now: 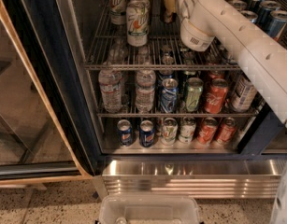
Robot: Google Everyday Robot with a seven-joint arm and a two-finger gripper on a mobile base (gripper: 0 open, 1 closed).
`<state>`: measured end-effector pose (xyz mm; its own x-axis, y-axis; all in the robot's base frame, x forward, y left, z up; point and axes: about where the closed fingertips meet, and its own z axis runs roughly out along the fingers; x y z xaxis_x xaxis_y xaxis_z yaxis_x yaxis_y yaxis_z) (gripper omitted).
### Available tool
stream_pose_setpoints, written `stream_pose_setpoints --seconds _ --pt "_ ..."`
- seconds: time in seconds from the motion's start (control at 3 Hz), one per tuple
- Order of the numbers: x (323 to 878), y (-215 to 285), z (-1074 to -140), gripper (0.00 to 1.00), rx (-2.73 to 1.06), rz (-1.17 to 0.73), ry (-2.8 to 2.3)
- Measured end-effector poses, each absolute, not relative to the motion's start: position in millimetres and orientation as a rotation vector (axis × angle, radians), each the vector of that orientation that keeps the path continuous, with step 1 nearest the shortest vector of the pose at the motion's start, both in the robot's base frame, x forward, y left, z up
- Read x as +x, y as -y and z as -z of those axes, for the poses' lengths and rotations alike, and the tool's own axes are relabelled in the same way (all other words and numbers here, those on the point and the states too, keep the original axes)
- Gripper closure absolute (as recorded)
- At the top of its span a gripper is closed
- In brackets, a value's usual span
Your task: Pick orange can from top shelf of fridge
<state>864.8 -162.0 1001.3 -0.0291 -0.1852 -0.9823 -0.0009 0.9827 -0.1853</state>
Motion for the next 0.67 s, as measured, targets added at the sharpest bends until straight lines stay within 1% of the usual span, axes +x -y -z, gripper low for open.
stream_pose_setpoints --seconds 0.33,0.67 --pt "923.3 145.3 -977.7 0.15 -0.181 0.09 -1.656" --pt "924.0 145.7 -977.1 0.16 -0.178 0.09 -1.657"
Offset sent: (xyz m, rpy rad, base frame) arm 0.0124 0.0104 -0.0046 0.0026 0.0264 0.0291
